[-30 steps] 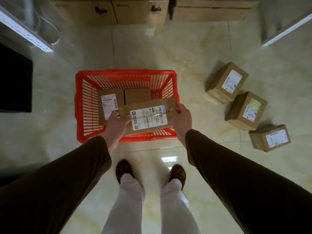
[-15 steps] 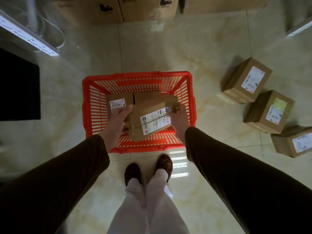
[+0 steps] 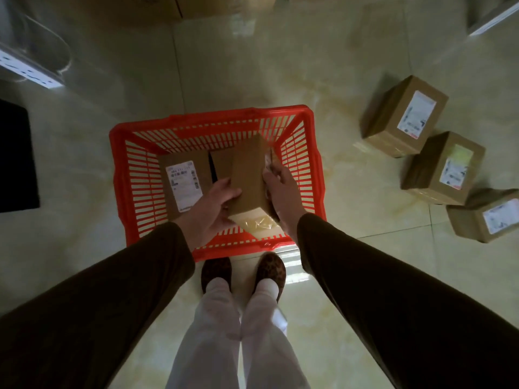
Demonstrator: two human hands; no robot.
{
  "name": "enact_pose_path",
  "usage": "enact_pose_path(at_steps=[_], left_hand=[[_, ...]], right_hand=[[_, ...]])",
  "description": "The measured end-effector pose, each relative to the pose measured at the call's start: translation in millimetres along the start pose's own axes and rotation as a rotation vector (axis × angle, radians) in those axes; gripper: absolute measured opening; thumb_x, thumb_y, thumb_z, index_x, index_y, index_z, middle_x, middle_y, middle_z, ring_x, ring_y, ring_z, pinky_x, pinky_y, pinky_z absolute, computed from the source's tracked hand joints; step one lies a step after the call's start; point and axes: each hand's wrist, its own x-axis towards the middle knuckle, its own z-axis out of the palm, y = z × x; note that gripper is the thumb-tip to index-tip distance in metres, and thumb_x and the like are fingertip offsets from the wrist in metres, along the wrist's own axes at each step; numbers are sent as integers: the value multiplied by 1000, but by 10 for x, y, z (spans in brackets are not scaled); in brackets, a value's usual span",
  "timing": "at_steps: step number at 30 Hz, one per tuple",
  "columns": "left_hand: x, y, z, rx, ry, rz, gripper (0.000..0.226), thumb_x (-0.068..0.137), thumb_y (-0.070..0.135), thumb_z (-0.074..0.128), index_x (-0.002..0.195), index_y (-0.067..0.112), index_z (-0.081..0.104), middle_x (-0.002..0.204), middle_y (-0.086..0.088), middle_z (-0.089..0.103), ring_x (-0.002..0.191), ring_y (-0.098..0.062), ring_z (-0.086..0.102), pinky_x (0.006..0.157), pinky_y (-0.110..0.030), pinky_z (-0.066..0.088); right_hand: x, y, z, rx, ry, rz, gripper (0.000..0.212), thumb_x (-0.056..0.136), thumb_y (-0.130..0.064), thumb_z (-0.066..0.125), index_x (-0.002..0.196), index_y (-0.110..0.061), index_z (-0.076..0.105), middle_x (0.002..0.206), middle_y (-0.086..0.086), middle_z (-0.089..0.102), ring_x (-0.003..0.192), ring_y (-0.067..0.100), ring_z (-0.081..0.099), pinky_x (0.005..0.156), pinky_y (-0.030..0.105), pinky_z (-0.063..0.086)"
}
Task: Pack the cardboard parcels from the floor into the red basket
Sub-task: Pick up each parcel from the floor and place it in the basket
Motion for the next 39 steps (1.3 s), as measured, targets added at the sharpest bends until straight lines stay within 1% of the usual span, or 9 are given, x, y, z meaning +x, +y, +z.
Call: enact_pose_path(at_steps=[7, 12, 15, 19, 24, 28, 31, 35, 39], left_hand=[[150, -186, 204, 106, -44, -11, 58, 86, 25, 74, 139, 34, 54, 132, -1, 67, 126, -29, 61, 105, -55, 47], [299, -229, 485, 270, -57, 22, 74, 91, 14, 72, 153, 32, 37, 138, 5, 59, 120, -17, 61, 92, -43, 53], [434, -225, 602, 326, -41, 53, 78, 93, 6, 68, 156, 31, 29, 124, 11, 60, 105, -9, 61, 80, -33, 52], [588, -255, 636, 343, 16, 69, 77, 95, 2, 64, 157, 32, 30, 114, 14, 59, 99, -7, 60, 78, -31, 52], [729, -340, 522, 347, -11, 41, 80, 94, -5, 62, 157, 34, 30, 126, 11, 61, 122, -18, 59, 79, -29, 54], [888, -416, 513, 423, -18, 60, 77, 94, -8, 60, 153, 35, 35, 126, 7, 66, 122, -17, 61, 95, -38, 56], [1054, -473, 501, 416, -10, 45, 83, 92, -15, 57, 155, 33, 31, 131, -1, 63, 125, -22, 59, 103, -43, 51], [1210, -521, 474, 474, 15, 50, 85, 93, -13, 55, 155, 39, 30, 108, -2, 68, 107, -22, 66, 95, -41, 54], [1206, -489, 517, 511, 14, 63, 85, 93, -16, 52, 157, 35, 28, 100, -4, 61, 93, -21, 60, 78, -34, 49]], right_hand=[[-136, 67, -274, -67, 138, -159, 20, 91, -50, 63, 106, -38, 67, 100, -9, 72, 100, 23, 74, 89, 54, 62], [-74, 183, -451, -128, 86, -138, 41, 104, -33, 56, 144, -38, 53, 123, -5, 70, 112, 24, 71, 93, 48, 62], [114, 253, -470, -263, 126, -108, 49, 109, -26, 44, 158, -30, 40, 123, -3, 67, 108, 22, 69, 89, 41, 62], [381, 309, -421, -349, 166, -15, 48, 113, -26, 33, 160, -28, 37, 130, 3, 67, 107, 21, 68, 93, 43, 60], [614, 388, -355, -393, 146, 31, 48, 111, -20, 30, 158, -26, 39, 146, 6, 60, 123, 27, 63, 104, 51, 55], [776, 457, -334, -364, 148, 96, 44, 111, -19, 33, 154, -23, 45, 142, 3, 62, 124, 27, 62, 103, 44, 55], [892, 542, -325, -368, 154, 105, 41, 110, -19, 40, 151, -19, 46, 132, 1, 62, 118, 24, 62, 89, 30, 55], [997, 634, -307, -400, 152, 81, 53, 101, -23, 62, 151, -20, 44, 131, 1, 62, 118, 23, 62, 97, 39, 58], [1010, 638, -279, -591, 151, 73, 61, 104, -20, 56, 160, -21, 32, 139, 7, 62, 123, 30, 63, 102, 44, 56]])
